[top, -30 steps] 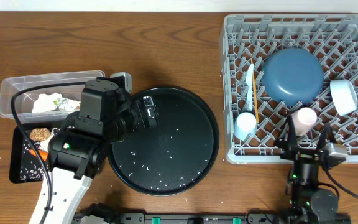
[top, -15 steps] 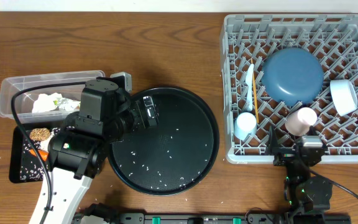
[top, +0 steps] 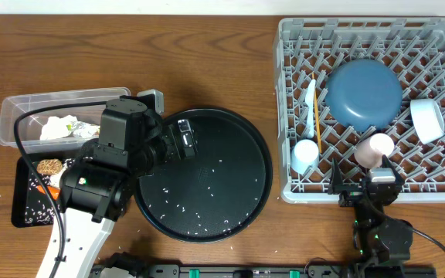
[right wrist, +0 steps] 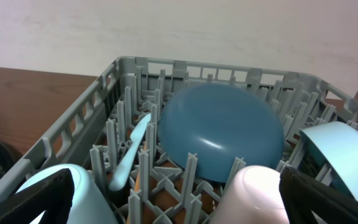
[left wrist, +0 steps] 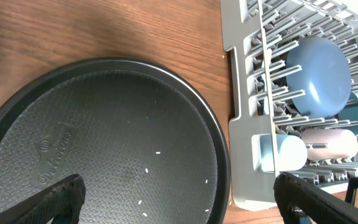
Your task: Sort waste into correct bins and load items into the dishwasher rack
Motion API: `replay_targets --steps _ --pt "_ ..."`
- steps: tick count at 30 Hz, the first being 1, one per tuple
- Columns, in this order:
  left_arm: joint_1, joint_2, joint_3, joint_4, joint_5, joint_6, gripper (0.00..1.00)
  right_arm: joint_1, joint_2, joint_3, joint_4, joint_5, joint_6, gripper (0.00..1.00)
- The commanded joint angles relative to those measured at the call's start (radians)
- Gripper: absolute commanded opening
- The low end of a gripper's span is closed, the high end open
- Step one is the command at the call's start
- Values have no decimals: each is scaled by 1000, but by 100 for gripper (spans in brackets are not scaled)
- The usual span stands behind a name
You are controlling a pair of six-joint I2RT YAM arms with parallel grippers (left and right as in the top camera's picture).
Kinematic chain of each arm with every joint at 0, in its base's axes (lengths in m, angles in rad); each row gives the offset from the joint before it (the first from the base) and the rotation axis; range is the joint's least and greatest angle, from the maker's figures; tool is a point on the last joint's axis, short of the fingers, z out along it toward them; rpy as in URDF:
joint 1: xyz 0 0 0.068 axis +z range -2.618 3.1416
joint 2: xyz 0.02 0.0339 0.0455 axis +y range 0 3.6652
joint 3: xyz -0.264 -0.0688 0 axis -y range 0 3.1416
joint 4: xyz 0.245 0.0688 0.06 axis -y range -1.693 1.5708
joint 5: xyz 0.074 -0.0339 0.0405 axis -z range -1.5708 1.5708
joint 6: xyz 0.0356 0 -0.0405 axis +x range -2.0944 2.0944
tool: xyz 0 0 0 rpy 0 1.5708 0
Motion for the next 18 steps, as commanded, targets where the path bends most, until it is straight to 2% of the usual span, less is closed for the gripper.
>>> replay_targets --steps 1,13,18 --pt "3 -3 8 1 -9 16 98 -18 -7 -2 -5 -10 -16 99" --pt "3 -5 8 1 -9 16 98 -18 -6 -1 -5 -10 -16 99" --pt "3 -65 7 1 -9 16 98 -18 -6 -1 -5 -10 -17 99"
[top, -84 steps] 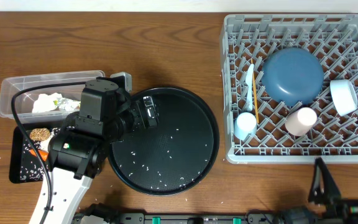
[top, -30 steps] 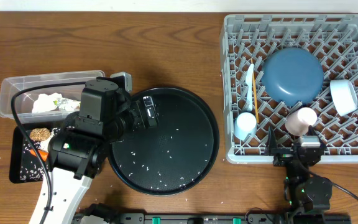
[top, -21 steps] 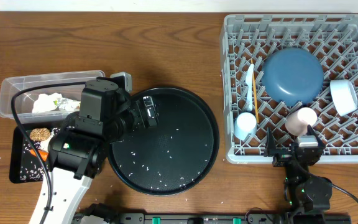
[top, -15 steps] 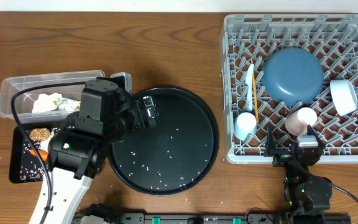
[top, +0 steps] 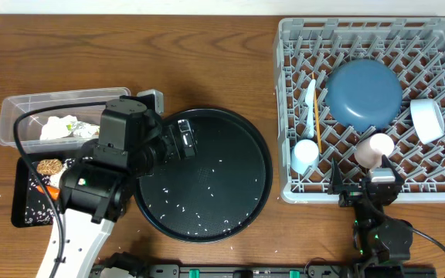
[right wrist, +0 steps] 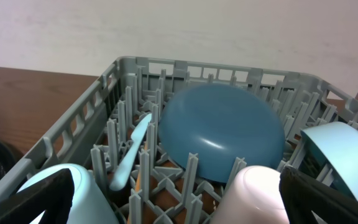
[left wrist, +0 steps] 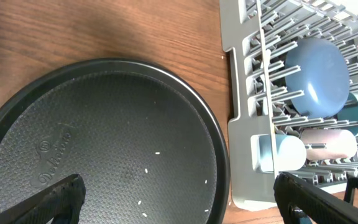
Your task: Sort waste into correct bins and load items into the dishwasher rack
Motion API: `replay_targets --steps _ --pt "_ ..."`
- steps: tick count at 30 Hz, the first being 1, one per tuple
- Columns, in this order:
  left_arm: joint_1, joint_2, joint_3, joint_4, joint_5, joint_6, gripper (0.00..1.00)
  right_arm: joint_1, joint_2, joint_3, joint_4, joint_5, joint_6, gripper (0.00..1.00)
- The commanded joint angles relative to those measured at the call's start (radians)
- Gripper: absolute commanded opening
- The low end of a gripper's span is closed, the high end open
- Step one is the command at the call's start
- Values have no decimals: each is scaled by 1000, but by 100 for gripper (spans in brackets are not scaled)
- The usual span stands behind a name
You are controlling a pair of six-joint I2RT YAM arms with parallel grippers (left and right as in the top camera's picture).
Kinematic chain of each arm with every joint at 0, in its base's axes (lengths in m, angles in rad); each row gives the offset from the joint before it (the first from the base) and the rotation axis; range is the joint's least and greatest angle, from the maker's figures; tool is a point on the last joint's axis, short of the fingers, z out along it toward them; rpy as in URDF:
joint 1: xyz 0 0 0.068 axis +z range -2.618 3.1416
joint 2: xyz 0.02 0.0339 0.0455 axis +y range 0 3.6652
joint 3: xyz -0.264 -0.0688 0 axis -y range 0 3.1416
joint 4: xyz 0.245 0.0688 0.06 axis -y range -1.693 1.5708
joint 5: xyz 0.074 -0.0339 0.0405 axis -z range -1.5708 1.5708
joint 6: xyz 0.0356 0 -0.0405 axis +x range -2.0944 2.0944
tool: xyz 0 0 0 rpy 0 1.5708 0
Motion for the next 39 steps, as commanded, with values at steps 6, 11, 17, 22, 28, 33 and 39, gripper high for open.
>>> replay_targets --steps 6,11,17,22,28,33,39 --pt "3 -250 7 1 -10 16 98 -18 -5 -1 -5 -7 -16 99" --pt "3 -474 7 1 -68 28 98 -18 -5 -1 -5 -7 -16 99" --pt "3 -710 -5 -61 -114 32 98 -18 -5 -1 -5 -7 -16 99" --pt "22 -851 -21 -170 -120 32 98 -18 -5 -2 -5 -7 -16 99" --pt "47 -959 -101 -290 -163 32 98 -18 -5 -2 -5 -7 -16 99" --pt "76 -1035 -243 -287 -162 31 98 -18 -5 -1 -5 -7 -16 99" --pt "98 -1034 -416 -83 -163 32 98 -18 -5 -1 -5 -7 -16 99"
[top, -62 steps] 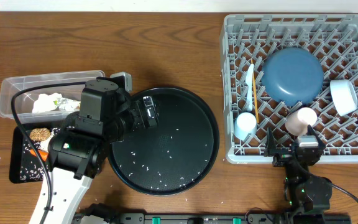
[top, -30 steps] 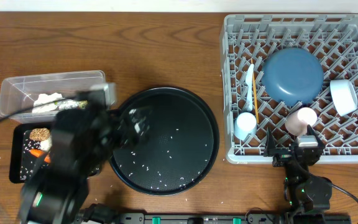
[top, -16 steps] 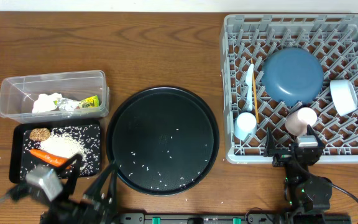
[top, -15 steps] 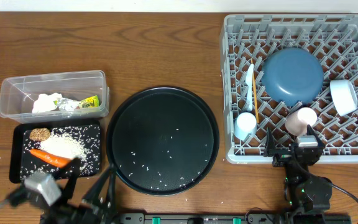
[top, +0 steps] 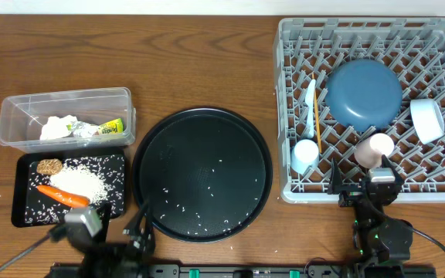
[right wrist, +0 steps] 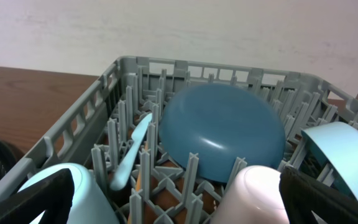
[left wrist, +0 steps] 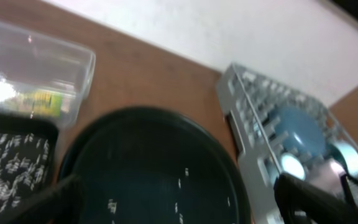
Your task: Sort waste into correct bins and load items into the dishwasher rack
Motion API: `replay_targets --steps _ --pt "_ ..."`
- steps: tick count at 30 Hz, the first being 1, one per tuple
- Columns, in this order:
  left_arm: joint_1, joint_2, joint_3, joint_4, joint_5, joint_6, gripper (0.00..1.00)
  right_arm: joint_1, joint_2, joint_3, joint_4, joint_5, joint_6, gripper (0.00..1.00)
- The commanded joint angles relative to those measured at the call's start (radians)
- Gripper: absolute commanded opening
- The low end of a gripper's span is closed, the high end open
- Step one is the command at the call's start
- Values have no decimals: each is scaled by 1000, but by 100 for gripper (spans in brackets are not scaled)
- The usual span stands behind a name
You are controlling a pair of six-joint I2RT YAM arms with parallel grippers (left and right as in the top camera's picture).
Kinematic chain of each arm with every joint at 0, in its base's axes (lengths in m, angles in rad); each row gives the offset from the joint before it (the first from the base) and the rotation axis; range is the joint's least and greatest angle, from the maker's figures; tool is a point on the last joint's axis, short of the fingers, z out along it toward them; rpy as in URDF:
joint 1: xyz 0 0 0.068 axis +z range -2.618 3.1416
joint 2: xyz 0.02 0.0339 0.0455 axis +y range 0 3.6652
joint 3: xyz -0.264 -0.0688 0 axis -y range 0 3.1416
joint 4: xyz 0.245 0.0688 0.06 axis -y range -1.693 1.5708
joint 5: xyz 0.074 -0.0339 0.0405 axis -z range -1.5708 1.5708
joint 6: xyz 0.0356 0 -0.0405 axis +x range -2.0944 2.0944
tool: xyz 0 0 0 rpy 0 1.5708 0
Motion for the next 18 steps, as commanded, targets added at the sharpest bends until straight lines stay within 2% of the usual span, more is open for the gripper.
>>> replay_targets --steps 1,8,10,13,18 --pt "6 -6 -85 133 -10 10 98 -18 -5 -1 -4 -6 -16 99" --pt "6 -6 -371 769 -9 10 98 -18 -5 -1 -4 -6 -16 99" --pt "6 -6 -449 908 -10 10 98 -18 -5 -1 -4 -6 -16 99" --pt "6 -6 -550 1046 -9 22 98 -18 -5 -1 -4 -6 -16 99" --pt "6 -7 -666 1100 -10 29 98 -18 -5 -2 -4 -6 -16 99"
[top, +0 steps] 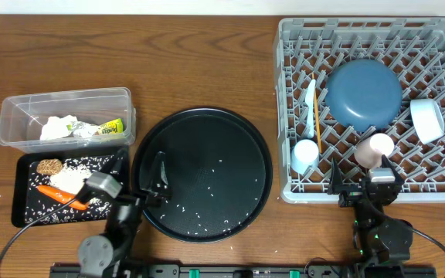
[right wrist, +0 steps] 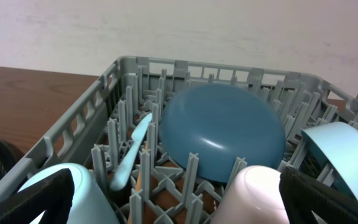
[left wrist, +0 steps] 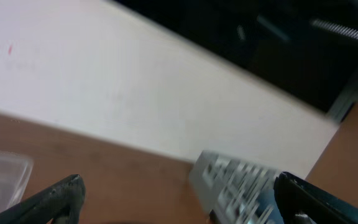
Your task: Sort waste into correct bins and load items into the dishwasher rack
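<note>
The grey dishwasher rack [top: 292,116] holds a blue bowl [top: 364,94], a pale blue cup [top: 304,154], a pink cup [top: 373,148], another pale cup [top: 427,120] and utensils [top: 312,104]. A clear bin [top: 10,116] holds wrappers [top: 79,127]. A black rectangular tray [top: 22,212] carries a carrot [top: 56,195], rice and a biscuit. My left gripper [top: 139,166] is open and empty at the round black pan's [top: 207,174] left rim; its own view is blurred, the left gripper [left wrist: 179,199] facing the wall. My right gripper [top: 365,179] [right wrist: 179,199] is open at the rack's front edge.
Rice grains [top: 199,205] are scattered on the round pan. The back wall [left wrist: 104,93] fills most of the left wrist view. The rack's front wall [right wrist: 73,143] stands right before the right fingers. Bare wood [top: 168,62] lies behind the pan.
My left arm has come up a little from the table's front edge, and its camera has tilted up from the pan to the wall. The right arm has not moved.
My left arm first reached over the pan's left side, gripper open and empty, and stood the same a moment later. Then it was drawn back to the table's front edge. Now it sits low by the pan's left rim. The right arm stayed still throughout.
</note>
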Motion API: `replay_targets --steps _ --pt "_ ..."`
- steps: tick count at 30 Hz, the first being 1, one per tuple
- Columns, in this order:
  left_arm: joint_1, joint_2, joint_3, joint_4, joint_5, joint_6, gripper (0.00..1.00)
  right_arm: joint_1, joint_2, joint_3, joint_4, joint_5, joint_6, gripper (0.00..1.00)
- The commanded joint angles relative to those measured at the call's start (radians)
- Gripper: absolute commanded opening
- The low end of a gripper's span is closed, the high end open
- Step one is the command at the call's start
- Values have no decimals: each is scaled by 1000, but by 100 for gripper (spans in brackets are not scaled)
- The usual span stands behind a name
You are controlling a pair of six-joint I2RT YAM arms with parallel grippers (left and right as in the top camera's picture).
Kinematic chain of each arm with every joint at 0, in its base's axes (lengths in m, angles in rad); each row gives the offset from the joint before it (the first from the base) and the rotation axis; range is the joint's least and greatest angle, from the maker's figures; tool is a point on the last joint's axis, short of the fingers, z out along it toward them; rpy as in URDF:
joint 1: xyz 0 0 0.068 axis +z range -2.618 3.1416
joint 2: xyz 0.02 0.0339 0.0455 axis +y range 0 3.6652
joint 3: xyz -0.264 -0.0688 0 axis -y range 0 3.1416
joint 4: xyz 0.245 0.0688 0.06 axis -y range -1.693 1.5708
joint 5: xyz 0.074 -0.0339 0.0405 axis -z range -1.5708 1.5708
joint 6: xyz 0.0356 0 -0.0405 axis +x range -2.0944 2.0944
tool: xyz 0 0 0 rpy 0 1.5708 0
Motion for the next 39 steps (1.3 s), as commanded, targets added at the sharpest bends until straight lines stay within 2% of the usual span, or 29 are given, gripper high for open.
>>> replay_targets --steps 1,4,7,15,20,22,39 --pt "5 -8 -58 13 -6 21 98 -18 -5 -1 -4 -6 -16 99" --pt "6 -8 -66 -52 -10 60 98 -18 -5 -1 -4 -6 -16 99" --pt "14 -8 -66 -97 -9 159 98 -18 -5 -1 -4 -6 -16 99" --pt "230 -8 -66 -273 2 185 98 -18 -5 -2 -4 -6 -16 99" --pt "250 -8 -66 -270 2 358 98 -18 -5 -1 -4 -6 -16 99" --pt "250 -8 -66 -270 1 389 98 -18 -5 -2 -4 -6 -16 99" --pt "250 -5 -66 -270 -2 388 98 -18 -5 -1 -4 -6 -16 99"
